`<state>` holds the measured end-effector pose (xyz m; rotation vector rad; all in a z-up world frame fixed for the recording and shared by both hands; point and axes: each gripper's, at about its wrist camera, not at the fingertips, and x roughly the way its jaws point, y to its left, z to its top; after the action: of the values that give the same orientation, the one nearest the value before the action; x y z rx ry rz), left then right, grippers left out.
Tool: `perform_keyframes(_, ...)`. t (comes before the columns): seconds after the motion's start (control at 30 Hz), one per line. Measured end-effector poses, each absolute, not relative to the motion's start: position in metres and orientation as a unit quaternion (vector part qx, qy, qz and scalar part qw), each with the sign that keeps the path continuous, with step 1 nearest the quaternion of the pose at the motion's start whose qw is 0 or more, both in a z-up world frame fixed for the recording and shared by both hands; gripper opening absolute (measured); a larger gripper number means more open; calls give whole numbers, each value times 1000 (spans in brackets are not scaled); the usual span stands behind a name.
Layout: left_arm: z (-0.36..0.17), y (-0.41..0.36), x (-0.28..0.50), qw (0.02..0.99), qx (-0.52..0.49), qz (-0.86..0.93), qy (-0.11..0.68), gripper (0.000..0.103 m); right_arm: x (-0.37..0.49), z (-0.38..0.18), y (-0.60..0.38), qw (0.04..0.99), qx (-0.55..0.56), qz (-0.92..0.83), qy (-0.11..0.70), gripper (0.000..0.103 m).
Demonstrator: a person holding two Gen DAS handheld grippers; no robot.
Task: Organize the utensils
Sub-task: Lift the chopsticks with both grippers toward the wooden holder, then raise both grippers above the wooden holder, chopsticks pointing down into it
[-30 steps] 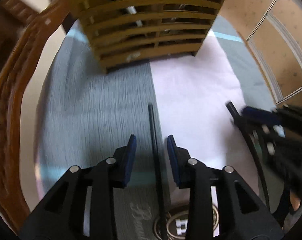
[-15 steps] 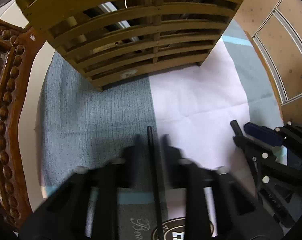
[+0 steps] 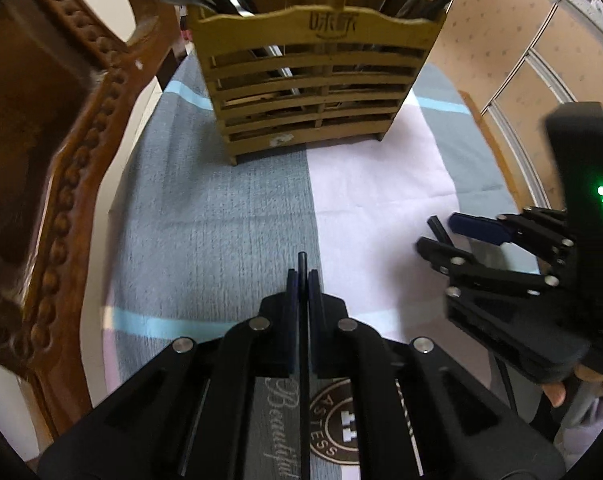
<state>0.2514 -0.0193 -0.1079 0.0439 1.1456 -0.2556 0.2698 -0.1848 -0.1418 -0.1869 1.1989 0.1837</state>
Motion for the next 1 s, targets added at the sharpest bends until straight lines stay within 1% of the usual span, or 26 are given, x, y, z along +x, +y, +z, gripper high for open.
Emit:
perform_keyframes(0.07, -107, -13, 243, 836, 13, -122, 535, 5, 271, -142, -179, 814, -99, 80, 566, 38)
perform_keyframes(0.3, -98, -6, 222, 840, -7, -131, 527, 5, 282, -144, -163, 799, -130, 74, 582, 38)
perform_keyframes(0.37, -98, -6, 224, 841, -10, -132, 524, 5, 284, -144, -160, 794, -124, 88, 589, 26)
perform_keyframes(0.43, -92, -6, 223, 844, -11, -132, 520, 5, 287, -143, -155, 789, -120, 93, 595, 10)
perform_keyframes(0.47, -90, -5, 226, 845, -12, -133, 518, 5, 287, -143, -153, 789, -123, 92, 596, 7)
perform_keyframes(0.57, -78, -3, 222, 850, -14, -135, 509, 5, 286, -139, -148, 792, -127, 93, 590, 7)
perform_keyframes(0.67, -65, 2, 217, 859, -16, -136, 493, 5, 283, -118, -150, 808, -110, 92, 571, 7)
perform_keyframes(1.0, 16, 11, 185, 904, -30, -143, 402, 5, 236, 2, -177, 880, -66, 112, 457, 7)
